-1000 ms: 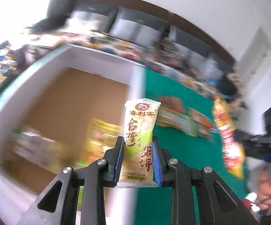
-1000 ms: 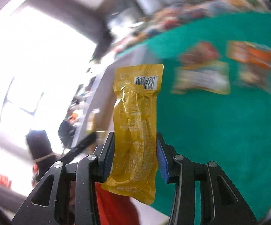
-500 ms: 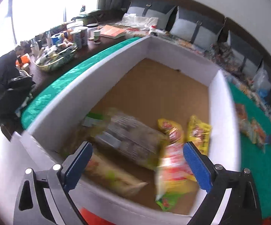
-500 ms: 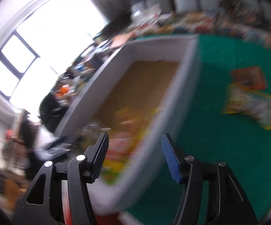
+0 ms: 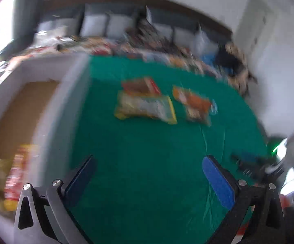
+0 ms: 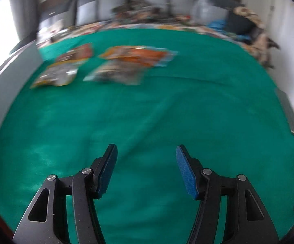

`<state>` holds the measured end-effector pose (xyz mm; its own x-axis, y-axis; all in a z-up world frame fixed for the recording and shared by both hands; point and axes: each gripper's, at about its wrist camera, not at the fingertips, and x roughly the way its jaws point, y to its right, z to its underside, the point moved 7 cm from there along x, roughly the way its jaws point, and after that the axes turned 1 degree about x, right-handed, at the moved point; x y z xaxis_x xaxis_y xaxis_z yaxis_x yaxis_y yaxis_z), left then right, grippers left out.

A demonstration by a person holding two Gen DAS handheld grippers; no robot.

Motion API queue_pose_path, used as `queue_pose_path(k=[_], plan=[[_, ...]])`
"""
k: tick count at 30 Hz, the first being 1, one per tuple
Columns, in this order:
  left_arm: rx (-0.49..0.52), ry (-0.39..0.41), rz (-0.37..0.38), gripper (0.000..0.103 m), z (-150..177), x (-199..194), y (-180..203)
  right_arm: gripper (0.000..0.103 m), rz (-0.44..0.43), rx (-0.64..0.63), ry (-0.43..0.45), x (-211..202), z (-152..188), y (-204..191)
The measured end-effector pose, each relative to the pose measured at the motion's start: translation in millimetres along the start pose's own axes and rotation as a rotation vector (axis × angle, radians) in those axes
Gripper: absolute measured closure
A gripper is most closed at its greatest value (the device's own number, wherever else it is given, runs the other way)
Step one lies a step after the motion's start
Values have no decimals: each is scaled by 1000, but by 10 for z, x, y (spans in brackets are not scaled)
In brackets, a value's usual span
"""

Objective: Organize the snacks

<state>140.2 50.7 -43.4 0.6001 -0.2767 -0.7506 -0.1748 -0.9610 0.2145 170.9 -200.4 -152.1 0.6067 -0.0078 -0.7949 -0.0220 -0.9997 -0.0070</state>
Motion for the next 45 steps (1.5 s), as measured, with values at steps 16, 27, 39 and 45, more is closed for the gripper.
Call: queue_pose_path(k=[16, 27, 39, 45], plan=[[84, -67, -208, 0, 108, 1441, 87, 35, 100, 173, 37, 115, -35, 853], [87, -63, -206, 0, 108, 1451, 95, 24, 113, 166, 21, 162, -33, 851], [86, -63, -207, 0, 108, 1452, 99, 23, 111, 166, 21, 161, -35, 857], [85, -63, -207, 0, 108, 1452, 100, 22, 111, 166, 21, 159, -35, 861]])
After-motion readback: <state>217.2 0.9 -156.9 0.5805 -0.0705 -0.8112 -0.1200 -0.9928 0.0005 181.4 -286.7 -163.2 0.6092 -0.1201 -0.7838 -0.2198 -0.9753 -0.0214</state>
